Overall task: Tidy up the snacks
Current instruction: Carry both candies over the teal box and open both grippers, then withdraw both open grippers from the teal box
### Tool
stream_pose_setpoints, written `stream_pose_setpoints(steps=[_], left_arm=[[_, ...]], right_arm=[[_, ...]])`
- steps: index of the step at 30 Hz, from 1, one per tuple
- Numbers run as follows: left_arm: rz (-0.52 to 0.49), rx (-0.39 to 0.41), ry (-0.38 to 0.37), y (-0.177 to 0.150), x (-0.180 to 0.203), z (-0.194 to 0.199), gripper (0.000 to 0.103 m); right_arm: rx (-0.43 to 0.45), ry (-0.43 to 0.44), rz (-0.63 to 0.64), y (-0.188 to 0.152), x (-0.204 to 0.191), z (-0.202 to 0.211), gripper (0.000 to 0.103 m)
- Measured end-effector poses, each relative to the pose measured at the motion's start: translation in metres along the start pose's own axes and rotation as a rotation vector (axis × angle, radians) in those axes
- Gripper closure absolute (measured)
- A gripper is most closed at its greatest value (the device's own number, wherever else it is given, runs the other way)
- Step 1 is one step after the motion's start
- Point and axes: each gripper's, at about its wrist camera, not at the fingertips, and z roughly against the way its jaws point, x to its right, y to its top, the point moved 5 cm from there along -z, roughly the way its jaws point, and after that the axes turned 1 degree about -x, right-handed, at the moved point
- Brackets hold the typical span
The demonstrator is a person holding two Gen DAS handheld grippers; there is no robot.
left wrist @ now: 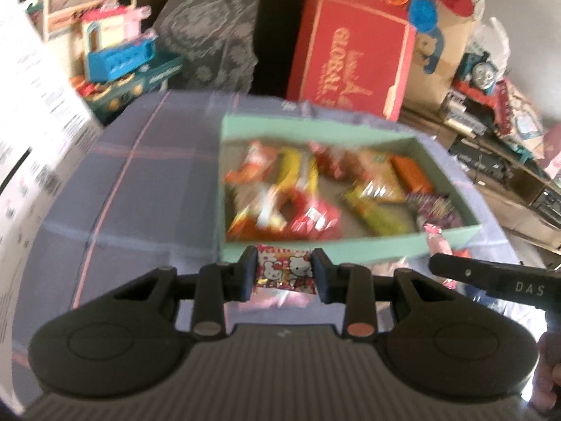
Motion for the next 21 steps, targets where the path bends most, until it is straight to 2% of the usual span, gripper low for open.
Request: stream_pose_setpoints(steps=[7, 13, 16, 17, 18, 19, 20, 21], left_arm=[[-0.081, 0.003, -0.046, 0.041, 0.043, -0.035, 0.07], [-0.126, -0.034, -0.056, 0.05, 0.07, -0.071, 0.07], [-0.136, -0.049, -0.044, 0.052, 0.072, -0.087, 0.066], [-0.139, -0.05, -0.034, 0.052, 0.072, -0.09, 0.059], [-0.142, -0.055, -0.024, 0.052, 0.071, -0.094, 0.04], [-0.141, -0.057, -0.015, 0.052, 0.07, -0.097, 0.029], [-0.138, -0.049, -0.001, 0.052, 0.068, -0.098, 0.008], [-0.136, -0.035, 0.012, 0.052, 0.066, -0.097, 0.0]], right_arm=[[0.046, 0.007, -0.052, 0.044, 0.013, -0.008, 0.073], [0.019, 0.008, -0.089, 0.067, 0.02, -0.034, 0.073], [0.008, -0.003, -0.104, 0.072, 0.025, -0.047, 0.069], [0.01, -0.007, -0.109, 0.072, 0.026, -0.048, 0.063], [0.011, -0.007, -0.115, 0.074, 0.027, -0.051, 0.055], [0.013, -0.004, -0.123, 0.076, 0.028, -0.052, 0.032], [0.021, -0.002, -0.133, 0.078, 0.03, -0.053, 0.009], [0.035, 0.0, -0.138, 0.079, 0.031, -0.051, 0.003]])
